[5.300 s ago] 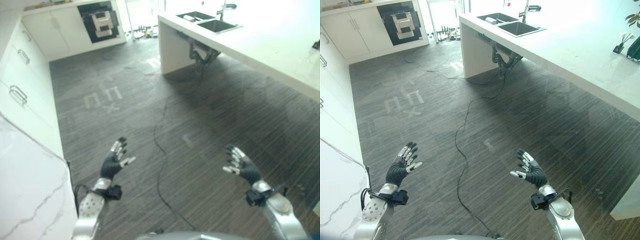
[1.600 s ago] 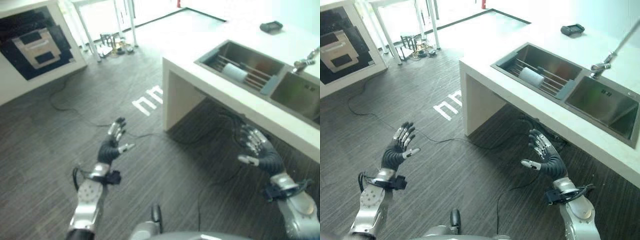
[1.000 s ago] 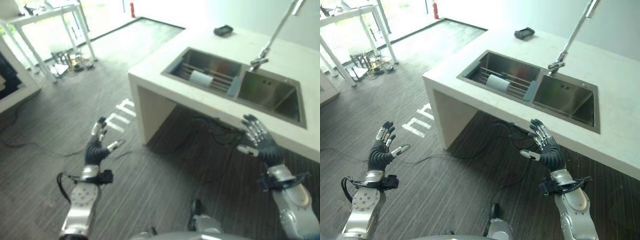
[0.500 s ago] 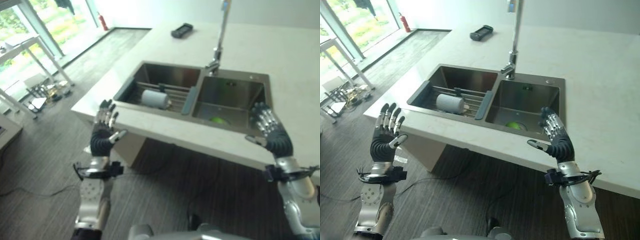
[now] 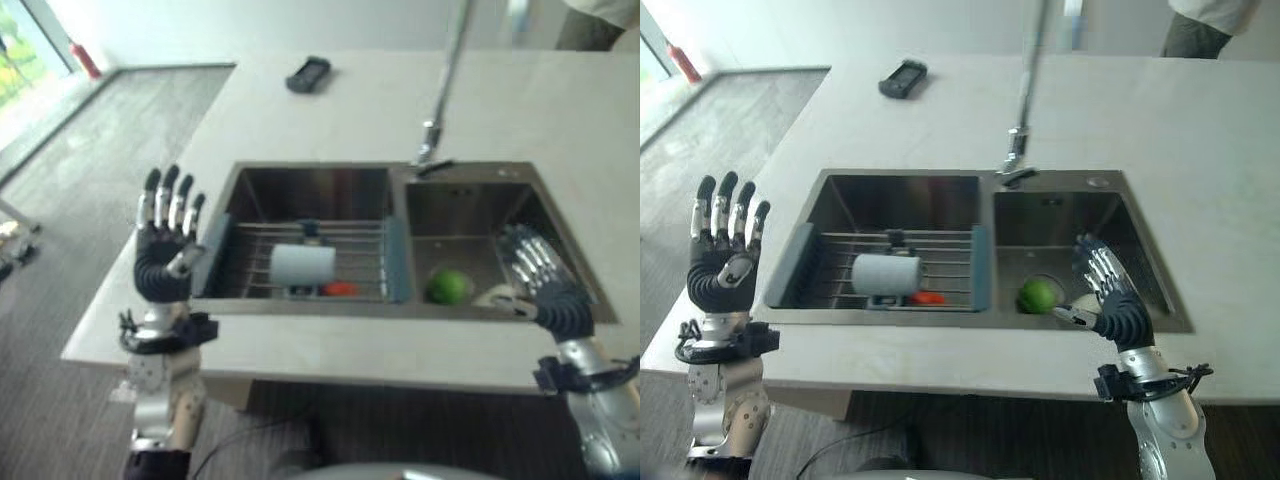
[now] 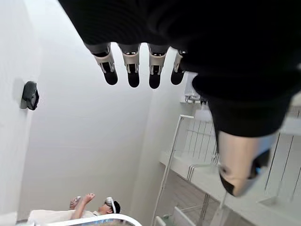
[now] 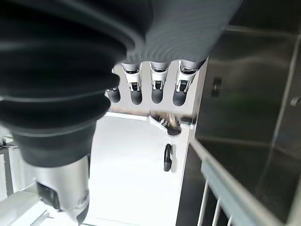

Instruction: Place the dishes in the dishwasher.

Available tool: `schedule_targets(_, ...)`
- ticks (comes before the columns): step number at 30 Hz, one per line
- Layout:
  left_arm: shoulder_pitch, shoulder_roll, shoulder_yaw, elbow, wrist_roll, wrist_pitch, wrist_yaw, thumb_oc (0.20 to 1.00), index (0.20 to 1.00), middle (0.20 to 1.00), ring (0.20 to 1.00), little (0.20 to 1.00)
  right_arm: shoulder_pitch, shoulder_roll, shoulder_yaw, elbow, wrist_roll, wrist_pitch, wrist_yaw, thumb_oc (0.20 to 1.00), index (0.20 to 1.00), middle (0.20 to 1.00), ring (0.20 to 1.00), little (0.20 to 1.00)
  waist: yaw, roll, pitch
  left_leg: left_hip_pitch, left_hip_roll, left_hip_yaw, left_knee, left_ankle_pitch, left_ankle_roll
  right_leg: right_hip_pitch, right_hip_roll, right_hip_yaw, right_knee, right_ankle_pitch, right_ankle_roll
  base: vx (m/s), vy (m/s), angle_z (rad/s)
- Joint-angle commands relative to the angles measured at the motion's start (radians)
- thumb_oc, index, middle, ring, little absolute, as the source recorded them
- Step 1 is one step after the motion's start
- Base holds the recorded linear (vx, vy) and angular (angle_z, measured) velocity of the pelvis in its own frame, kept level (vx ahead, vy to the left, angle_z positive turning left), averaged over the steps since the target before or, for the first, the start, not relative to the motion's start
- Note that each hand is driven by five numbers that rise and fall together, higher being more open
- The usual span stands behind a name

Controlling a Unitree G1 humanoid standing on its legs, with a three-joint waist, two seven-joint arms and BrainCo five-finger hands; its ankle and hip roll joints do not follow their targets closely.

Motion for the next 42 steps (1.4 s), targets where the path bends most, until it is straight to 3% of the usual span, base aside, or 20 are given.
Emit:
schedule_targets(1, 0.039, 0.075, 0.067, -0.103, 0.092, 0.004, -0.020, 1.000, 1.000, 1.000, 1.000, 1.000, -0.103, -0.036, -0.019, 0.021, 0.004, -0.043, 0.015, 1.000, 1.000, 1.000, 1.000, 1.000, 0.052, 0.010, -0.042, 0.061, 0.078, -0.014, -0.003, -0.126, -0.088, -0.035, 0.010, 0.011, -0.128, 0.116, 0.022, 0.06, 0.324, -0.03)
schedule_targets(6, 0.041, 0.112, 0.094, -0.117, 0.144, -0.031, -0.013, 1.000, 1.000, 1.000, 1.000, 1.000, -0.133, -0.031, 0.003, 0.053, 0.002, -0.053, 0.035, 1.000, 1.000, 1.000, 1.000, 1.000, 0.083, 0.004, -0.044, 0.056, 0.055, 0.035, -0.003, -0.130, -0.056, -0.091, 0.032, -0.056, 0.018, 0.130, 0.009, 0.01, 0.170, -0.12)
schedule_targets(9, 0.028, 0.132, 0.083, -0.115, 0.214, -0.050, 0.016, 1.000, 1.000, 1.000, 1.000, 1.000, -0.143, -0.052, 0.011, 0.050, -0.019, -0.059, 0.025, 1.000, 1.000, 1.000, 1.000, 1.000, 0.078, 0.005, -0.044, 0.052, 0.055, 0.035, -0.003, -0.126, -0.056, -0.104, 0.104, -0.046, -0.026, 0.072, -0.014, -0.02, 0.000, -0.48)
schedule_targets(11, -0.013, 0.166, 0.057, -0.079, 0.308, -0.072, 0.059, 1.000, 1.000, 1.000, 1.000, 1.000, -0.171, -0.085, 0.015, 0.065, -0.004, -0.065, 0.013, 1.000, 1.000, 1.000, 1.000, 1.000, 0.067, 0.000, -0.045, 0.056, 0.044, 0.041, -0.003, -0.129, -0.059, -0.098, 0.114, -0.041, -0.127, 0.101, -0.014, 0.00, -0.125, -0.08)
schedule_targets(14, -0.020, 0.186, 0.044, -0.069, 0.387, -0.075, 0.085, 1.000, 1.000, 1.000, 1.000, 1.000, -0.186, -0.108, 0.023, 0.072, -0.006, -0.059, -0.002, 1.000, 1.000, 1.000, 1.000, 1.000, 0.057, 0.002, -0.049, 0.074, 0.043, 0.050, -0.003, -0.137, -0.060, -0.084, 0.125, -0.032, -0.167, 0.117, -0.014, 0.02, -0.135, 0.07)
schedule_targets(16, -0.037, 0.230, 0.027, -0.050, 0.558, -0.045, 0.121, 1.000, 1.000, 1.000, 1.000, 1.000, -0.201, -0.109, 0.028, 0.088, -0.011, -0.053, 0.002, 1.000, 1.000, 1.000, 1.000, 1.000, 0.037, 0.015, -0.065, 0.099, 0.045, 0.075, -0.003, -0.150, -0.063, -0.066, 0.131, -0.036, -0.205, 0.129, -0.014, 0.03, -0.166, -0.04)
schedule_targets(18, -0.045, 0.267, 0.021, -0.050, 0.629, 0.013, 0.161, 1.000, 1.000, 1.000, 1.000, 1.000, -0.210, -0.118, 0.029, 0.089, -0.010, -0.034, 0.014, 1.000, 1.000, 1.000, 1.000, 1.000, 0.025, 0.024, -0.072, 0.112, 0.045, 0.085, -0.003, -0.158, -0.066, -0.054, 0.137, -0.031, -0.236, 0.139, -0.015, 0.01, -0.121, -0.14)
schedule_targets(20, -0.061, 0.275, 0.013, -0.037, 0.535, 0.053, 0.071, 1.000, 1.000, 1.000, 1.000, 1.000, -0.213, -0.119, 0.030, 0.092, -0.024, -0.025, 0.016, 1.000, 1.000, 1.000, 1.000, 1.000, 0.011, 0.031, -0.076, 0.122, 0.046, 0.087, -0.003, -0.164, -0.064, -0.051, 0.146, -0.015, -0.239, 0.137, -0.019, -0.01, -0.128, -0.16)
schedule_targets(22, -0.074, 0.276, -0.004, -0.032, 0.573, 0.068, 0.067, 1.000, 1.000, 1.000, 1.000, 1.000, -0.217, -0.120, 0.036, 0.096, -0.027, -0.025, 0.017, 1.000, 1.000, 1.000, 1.000, 1.000, 0.002, 0.036, -0.078, 0.127, 0.047, 0.091, -0.003, -0.165, -0.065, -0.051, 0.150, -0.008, -0.238, 0.136, -0.020, 0.00, -0.052, -0.14)
schedule_targets(27, -0.173, 0.340, -0.122, 0.052, 0.762, 0.239, 0.030, 1.000, 1.000, 1.000, 1.000, 1.000, -0.247, -0.160, 0.043, 0.109, -0.023, 0.011, 0.036, 1.000, 1.000, 1.000, 1.000, 1.000, -0.038, 0.054, -0.085, 0.146, 0.043, 0.090, -0.003, -0.173, -0.063, -0.045, 0.172, 0.030, -0.235, 0.125, -0.025, 0.00, -0.015, -0.09)
schedule_targets(30, -0.222, 0.359, -0.170, 0.102, 0.718, 0.312, -0.045, 1.000, 1.000, 1.000, 1.000, 1.000, -0.252, -0.175, 0.037, 0.119, -0.009, 0.010, 0.043, 1.000, 1.000, 1.000, 1.000, 1.000, -0.055, 0.058, -0.091, 0.154, 0.043, 0.099, -0.003, -0.178, -0.062, -0.044, 0.174, 0.035, -0.236, 0.125, -0.021, 0.01, 0.011, -0.05)
schedule_targets(33, -0.259, 0.362, -0.221, 0.142, 0.761, 0.372, -0.074, 1.000, 1.000, 1.000, 1.000, 1.000, -0.261, -0.175, 0.046, 0.129, -0.017, -0.004, 0.052, 1.000, 1.000, 1.000, 1.000, 1.000, -0.065, 0.063, -0.095, 0.157, 0.046, 0.111, -0.003, -0.180, -0.064, -0.043, 0.171, 0.030, -0.238, 0.130, -0.017, 0.00, 0.030, -0.09)
schedule_targets(42, -0.338, 0.384, -0.301, 0.288, 0.870, 0.446, -0.086, 1.000, 1.000, 1.000, 1.000, 1.000, -0.279, -0.192, 0.056, 0.146, -0.015, -0.010, 0.070, 1.000, 1.000, 1.000, 1.000, 1.000, -0.085, 0.071, -0.104, 0.169, 0.044, 0.140, -0.003, -0.189, -0.060, -0.042, 0.166, 0.026, -0.229, 0.127, -0.011, 0.00, 0.041, -0.05)
